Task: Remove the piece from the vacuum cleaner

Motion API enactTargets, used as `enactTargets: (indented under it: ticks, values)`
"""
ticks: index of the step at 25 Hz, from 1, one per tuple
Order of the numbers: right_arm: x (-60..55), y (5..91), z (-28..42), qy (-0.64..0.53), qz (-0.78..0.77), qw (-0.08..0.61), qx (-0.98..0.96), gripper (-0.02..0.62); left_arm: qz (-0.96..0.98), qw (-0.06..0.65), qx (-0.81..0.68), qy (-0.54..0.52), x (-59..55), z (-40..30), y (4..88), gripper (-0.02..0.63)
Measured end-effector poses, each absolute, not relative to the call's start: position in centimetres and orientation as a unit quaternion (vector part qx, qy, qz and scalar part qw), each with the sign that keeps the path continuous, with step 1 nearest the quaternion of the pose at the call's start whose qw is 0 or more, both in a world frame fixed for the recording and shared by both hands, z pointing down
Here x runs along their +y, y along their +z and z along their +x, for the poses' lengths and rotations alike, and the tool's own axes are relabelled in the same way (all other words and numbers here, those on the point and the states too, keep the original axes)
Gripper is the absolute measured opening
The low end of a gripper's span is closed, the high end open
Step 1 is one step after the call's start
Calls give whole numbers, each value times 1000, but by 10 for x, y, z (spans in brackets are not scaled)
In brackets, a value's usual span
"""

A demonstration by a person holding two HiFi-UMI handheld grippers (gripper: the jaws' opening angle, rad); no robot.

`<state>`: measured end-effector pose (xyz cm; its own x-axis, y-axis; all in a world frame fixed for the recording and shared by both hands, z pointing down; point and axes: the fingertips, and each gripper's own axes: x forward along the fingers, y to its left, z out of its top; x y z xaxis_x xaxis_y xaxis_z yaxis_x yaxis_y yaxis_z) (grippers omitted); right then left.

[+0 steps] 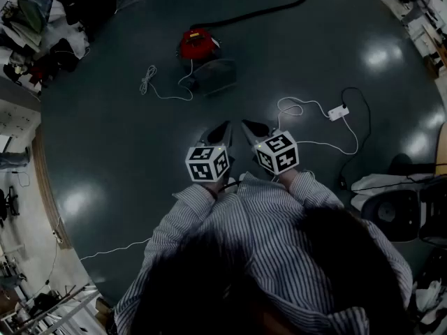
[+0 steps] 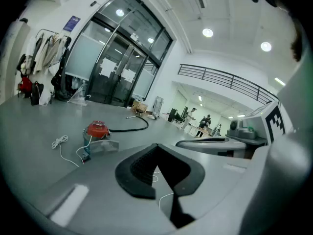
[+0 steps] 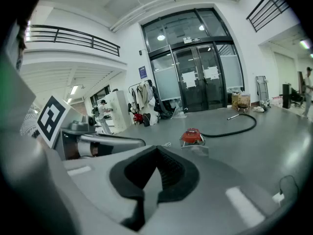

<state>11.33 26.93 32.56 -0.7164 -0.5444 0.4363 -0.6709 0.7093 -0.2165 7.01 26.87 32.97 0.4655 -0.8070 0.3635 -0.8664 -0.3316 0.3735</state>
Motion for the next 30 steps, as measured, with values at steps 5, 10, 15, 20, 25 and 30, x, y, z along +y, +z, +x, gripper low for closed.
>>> enactTargets:
  ticks: [5,10,15,20,25,30]
  values:
    - [270,316,110,177,331,166,-912,2,814,255,-517,66,268,74,326,6]
    - [274,322,110,179,324,172,-913,2,802,257,-534,76,272,70,335,6]
    - [274,325,111,180,311,182,-915,2,799,252,-541,76,268,70,333,6]
    - [261,332,124,196,327,184,-906,2,790,253,-553,73,259,72,334,6]
    - [258,344,135,219,323,194,-900,2,774,274,-567,64,260,74,347,6]
    - [254,362,146,238,314,211,-894,2,764,307,-563,65,259,86,370,6]
